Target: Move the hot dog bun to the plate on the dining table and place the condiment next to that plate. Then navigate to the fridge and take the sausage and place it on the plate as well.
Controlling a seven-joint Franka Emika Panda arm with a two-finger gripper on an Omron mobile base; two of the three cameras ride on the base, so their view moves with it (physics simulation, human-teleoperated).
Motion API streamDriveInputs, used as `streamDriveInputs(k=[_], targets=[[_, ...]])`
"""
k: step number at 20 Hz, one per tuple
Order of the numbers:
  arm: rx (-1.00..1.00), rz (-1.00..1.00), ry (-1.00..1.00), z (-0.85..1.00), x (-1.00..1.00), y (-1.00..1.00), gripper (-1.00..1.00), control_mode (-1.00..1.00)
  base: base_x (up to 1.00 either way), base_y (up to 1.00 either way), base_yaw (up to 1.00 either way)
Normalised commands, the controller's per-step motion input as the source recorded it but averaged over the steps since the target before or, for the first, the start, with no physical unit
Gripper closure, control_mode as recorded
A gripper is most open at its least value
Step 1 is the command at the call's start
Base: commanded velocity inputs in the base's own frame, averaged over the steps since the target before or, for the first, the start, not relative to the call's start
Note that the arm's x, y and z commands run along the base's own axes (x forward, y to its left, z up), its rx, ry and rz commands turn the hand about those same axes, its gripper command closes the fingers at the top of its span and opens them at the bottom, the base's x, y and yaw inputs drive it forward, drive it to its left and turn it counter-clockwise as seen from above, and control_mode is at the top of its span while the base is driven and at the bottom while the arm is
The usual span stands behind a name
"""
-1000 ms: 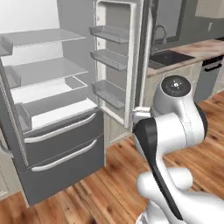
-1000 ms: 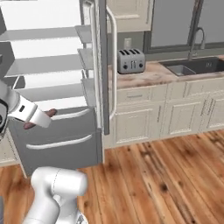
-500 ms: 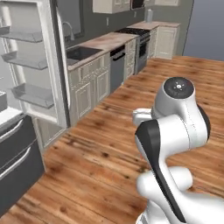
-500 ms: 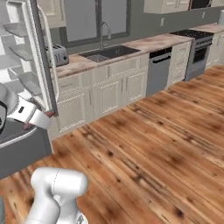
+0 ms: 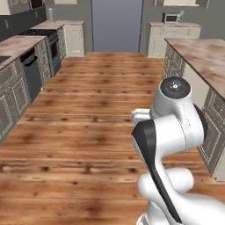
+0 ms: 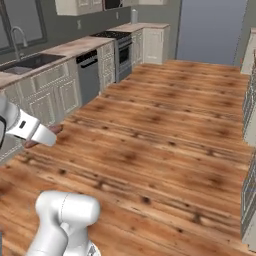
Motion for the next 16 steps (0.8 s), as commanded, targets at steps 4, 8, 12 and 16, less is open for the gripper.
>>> streamDriveInputs(k=[4,8,12,16], targets=[[0.0,0.0,0.0,0.0,0.0,0.0,1.0,1.0,-0.16,-0.97,-0.52],[0.0,0.0,0.0,0.0,0.0,0.0,1.0,1.0,0.0,-1.0,-0.38],[0.0,0.0,0.0,0.0,0.0,0.0,1.0,1.0,0.01,-1.0,-0.26],[0.0,0.0,0.0,0.0,0.0,0.0,1.0,1.0,0.11,-1.0,-0.17]])
